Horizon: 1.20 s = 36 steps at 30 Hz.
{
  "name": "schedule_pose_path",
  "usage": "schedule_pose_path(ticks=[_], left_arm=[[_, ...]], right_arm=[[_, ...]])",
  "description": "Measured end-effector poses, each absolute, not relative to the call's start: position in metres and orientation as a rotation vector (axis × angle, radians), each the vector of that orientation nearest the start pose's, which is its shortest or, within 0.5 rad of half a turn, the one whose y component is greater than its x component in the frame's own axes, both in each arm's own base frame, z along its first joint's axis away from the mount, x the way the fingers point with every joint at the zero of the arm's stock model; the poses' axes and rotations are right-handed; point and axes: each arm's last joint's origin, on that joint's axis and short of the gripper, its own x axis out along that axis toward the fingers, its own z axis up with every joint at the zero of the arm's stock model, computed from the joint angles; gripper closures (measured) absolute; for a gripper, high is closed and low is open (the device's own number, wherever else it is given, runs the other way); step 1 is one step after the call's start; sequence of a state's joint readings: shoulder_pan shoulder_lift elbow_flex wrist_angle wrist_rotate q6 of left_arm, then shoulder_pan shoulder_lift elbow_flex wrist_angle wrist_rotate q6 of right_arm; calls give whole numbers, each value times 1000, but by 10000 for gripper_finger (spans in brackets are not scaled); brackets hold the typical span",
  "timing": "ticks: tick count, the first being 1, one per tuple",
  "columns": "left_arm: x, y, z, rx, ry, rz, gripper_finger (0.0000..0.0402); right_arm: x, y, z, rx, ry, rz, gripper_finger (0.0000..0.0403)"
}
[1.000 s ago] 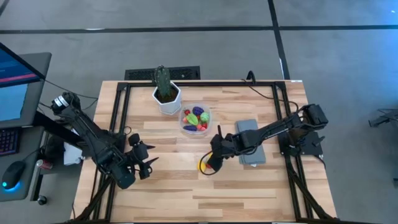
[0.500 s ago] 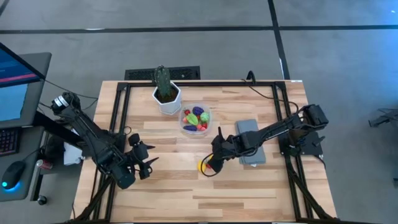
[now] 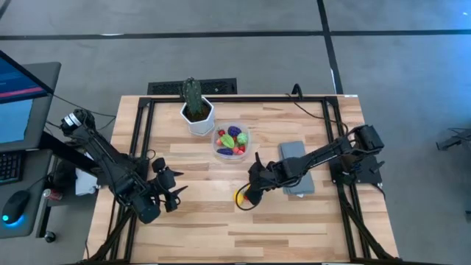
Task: Pick and placing Produce into tupperware
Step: Put the right lemon into the transparent bin
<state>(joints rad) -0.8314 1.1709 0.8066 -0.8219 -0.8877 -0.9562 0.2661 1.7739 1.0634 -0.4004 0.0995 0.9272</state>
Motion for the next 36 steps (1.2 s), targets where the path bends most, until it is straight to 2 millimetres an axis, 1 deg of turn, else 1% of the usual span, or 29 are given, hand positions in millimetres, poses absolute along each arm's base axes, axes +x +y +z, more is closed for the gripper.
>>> schedule_pose_path(ticks=[2, 4, 6, 11, 17, 21, 25, 30, 36], left_arm=[[151, -133, 236, -11, 642, 386, 178], [151, -133, 236, -11, 641, 386, 178], [151, -133, 236, -11, 641, 386, 178], [151, -133, 236, -12, 642, 386, 178], [151, -133, 236, -13, 641, 386, 178], [151, -133, 236, -13, 641, 386, 178], [151, -133, 236, -22, 640, 389, 178], [151, -133, 236, -51, 634, 399, 178], [151, -133, 236, -73, 629, 405, 178]], right_arm=[[328, 86, 160, 615, 1086, -369, 145], [335, 87, 160, 625, 1063, -359, 145], [332, 85, 157, 618, 1093, -372, 145], [333, 86, 154, 617, 1095, -371, 145], [338, 87, 156, 547, 1066, -279, 134], [338, 88, 158, 436, 1066, -198, 117], [343, 88, 164, 305, 1050, -113, 94], [345, 79, 166, 188, 1054, -64, 77], [345, 67, 164, 93, 1082, -37, 73]])
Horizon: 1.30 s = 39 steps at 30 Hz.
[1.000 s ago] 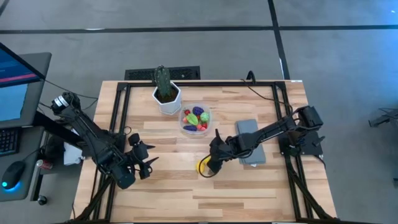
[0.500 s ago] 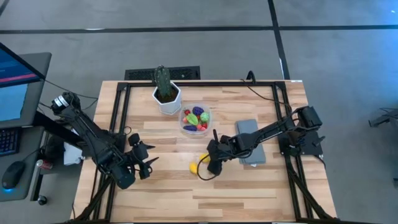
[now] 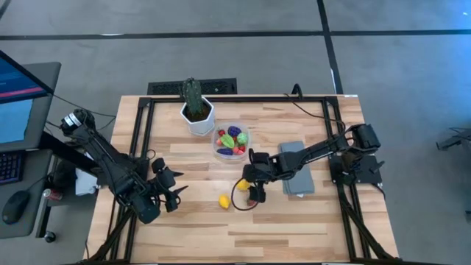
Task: Pick and placing Produce into tupperware
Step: Put the right lemon into the transparent bin
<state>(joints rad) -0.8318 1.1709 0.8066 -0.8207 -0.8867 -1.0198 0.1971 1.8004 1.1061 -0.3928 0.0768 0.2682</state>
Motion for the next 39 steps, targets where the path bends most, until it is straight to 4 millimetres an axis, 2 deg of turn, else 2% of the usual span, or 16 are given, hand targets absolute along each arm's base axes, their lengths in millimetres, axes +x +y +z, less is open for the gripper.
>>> schedule_pose_path(ticks=[15, 23, 34, 39], left_arm=[[151, -132, 236, -98, 597, 433, 178], [152, -132, 237, -126, 579, 449, 178], [152, -132, 237, -157, 575, 457, 178], [151, -132, 236, -164, 578, 455, 178]], right_arm=[[352, 63, 166, -29, 1027, 175, 64], [358, 69, 150, -38, 1062, 239, 64], [382, 78, 137, -96, 1121, 300, 65], [383, 79, 133, -89, 1151, 311, 82]])
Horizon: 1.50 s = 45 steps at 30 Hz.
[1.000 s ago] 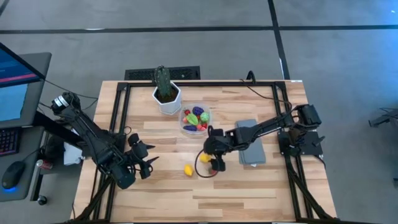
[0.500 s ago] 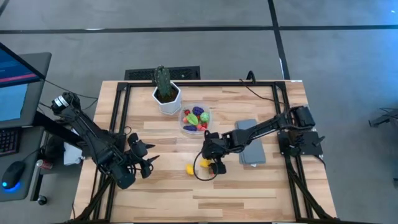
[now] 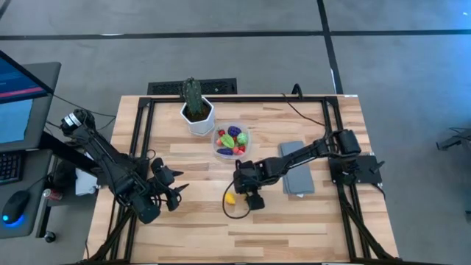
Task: Pick and placing Produce into tupperware
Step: Put the right lemon into the transparent bin
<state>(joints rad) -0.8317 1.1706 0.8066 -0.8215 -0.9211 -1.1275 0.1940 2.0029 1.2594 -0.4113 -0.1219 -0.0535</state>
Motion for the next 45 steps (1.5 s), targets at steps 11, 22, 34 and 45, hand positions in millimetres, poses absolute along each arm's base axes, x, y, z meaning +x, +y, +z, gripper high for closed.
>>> schedule_pose_path(ticks=[11, 22, 34, 45], left_arm=[[151, -132, 236, -159, 580, 457, 178], [151, -132, 236, -156, 580, 456, 178], [151, -132, 237, -156, 580, 455, 178], [151, -132, 237, -156, 579, 456, 178]], right_arm=[[381, 78, 133, -63, 1173, 301, 134], [381, 78, 133, -61, 1177, 298, 170], [380, 77, 134, -32, 1184, 283, 170], [380, 76, 134, -32, 1187, 281, 161]])
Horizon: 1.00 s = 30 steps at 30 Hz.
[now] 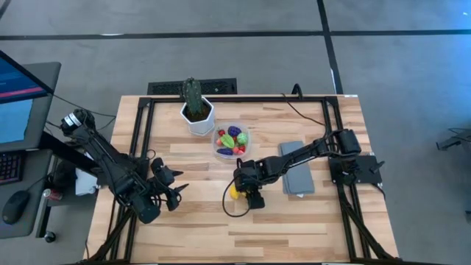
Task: Pick and placing Produce into tupperware
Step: Put the right lemon into the transparent bin
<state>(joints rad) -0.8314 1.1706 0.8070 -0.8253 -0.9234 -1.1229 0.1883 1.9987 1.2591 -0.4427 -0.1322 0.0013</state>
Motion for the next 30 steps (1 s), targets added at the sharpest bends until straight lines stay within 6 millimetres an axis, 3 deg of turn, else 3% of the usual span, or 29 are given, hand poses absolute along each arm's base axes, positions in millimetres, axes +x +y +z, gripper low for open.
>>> schedule_pose_path(ticks=[19, 30], left_arm=[[151, -132, 237, -151, 579, 456, 178], [151, -131, 236, -145, 583, 457, 178]], right_arm=[[380, 76, 134, -2, 1200, 259, 161], [387, 69, 153, 16, 1239, 258, 162]])
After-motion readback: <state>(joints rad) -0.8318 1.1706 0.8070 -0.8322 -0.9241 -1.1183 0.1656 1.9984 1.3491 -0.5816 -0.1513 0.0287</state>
